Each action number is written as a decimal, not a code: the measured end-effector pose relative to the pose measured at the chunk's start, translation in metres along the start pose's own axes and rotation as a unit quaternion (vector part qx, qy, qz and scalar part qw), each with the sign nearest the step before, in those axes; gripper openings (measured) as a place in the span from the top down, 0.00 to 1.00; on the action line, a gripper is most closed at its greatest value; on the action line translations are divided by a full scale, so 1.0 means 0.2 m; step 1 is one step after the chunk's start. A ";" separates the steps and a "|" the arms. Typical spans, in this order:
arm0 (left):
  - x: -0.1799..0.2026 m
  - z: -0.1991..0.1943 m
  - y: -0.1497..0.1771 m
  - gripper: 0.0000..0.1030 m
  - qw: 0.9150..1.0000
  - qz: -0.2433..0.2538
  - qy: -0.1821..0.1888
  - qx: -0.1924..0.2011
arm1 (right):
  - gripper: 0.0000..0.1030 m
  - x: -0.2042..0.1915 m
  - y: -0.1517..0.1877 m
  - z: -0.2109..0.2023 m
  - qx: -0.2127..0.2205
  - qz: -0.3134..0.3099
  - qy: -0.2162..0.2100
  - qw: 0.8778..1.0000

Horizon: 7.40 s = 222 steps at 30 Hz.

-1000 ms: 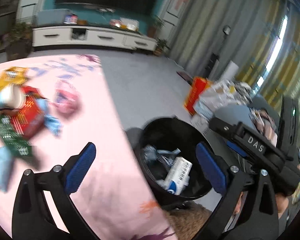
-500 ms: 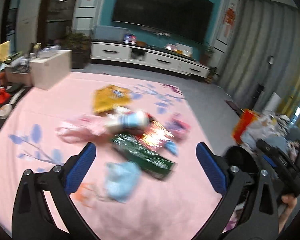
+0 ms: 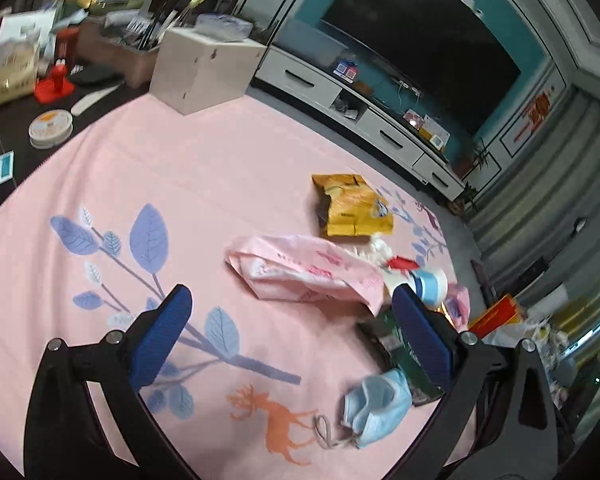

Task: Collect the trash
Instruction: 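Grasp the pink wrapper with the left tool while the right grasps the yellow chip bag, then move both items over the black bin and open both tools to drop them, then grasp the blue face mask with the left tool while the right grasps the green bag, then carry the mask and green bag to the black bin and release both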

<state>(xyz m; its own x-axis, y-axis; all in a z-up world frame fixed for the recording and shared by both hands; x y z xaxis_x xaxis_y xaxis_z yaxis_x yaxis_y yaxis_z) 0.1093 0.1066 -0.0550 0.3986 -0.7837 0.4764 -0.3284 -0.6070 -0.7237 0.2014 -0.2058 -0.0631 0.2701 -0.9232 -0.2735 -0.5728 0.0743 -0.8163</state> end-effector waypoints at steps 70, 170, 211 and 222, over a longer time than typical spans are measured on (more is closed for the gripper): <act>0.40 -0.27 0.15 0.87 0.995 0.018 0.101 0.008 | 0.50 -0.20 -0.19 -0.19 0.000 0.060 -0.048 0.997; 0.42 -0.08 0.63 0.04 0.992 0.102 0.047 -0.058 | 0.04 -0.04 0.09 -0.16 0.027 -0.004 -0.055 0.998; 0.45 -0.24 0.49 0.82 0.993 0.066 0.090 -0.033 | 0.68 -0.50 0.39 0.06 -0.171 -0.076 -0.189 0.964; 0.42 -0.44 0.38 0.82 0.993 0.059 0.101 0.009 | 0.68 -0.50 0.32 -0.23 -0.119 -0.023 -0.204 0.971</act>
<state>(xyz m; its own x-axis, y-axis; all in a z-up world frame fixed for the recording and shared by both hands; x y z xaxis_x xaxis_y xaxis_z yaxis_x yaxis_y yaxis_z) 0.0425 -0.0160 -0.0260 0.1772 -0.8612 0.4763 -0.3465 -0.5076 -0.7888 0.1033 -0.1263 -0.0646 0.5558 -0.6934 -0.4585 -0.7031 -0.0979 -0.7043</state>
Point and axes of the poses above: each gripper's, at about its wrist camera, not at the fingertips, and z roughly the way its jaws point, x to its right, y to its underside, the point moved 10 cm from there along z, roughly the way its jaws point, and after that the axes turned 13 degrees about x, right-handed, at the moved point
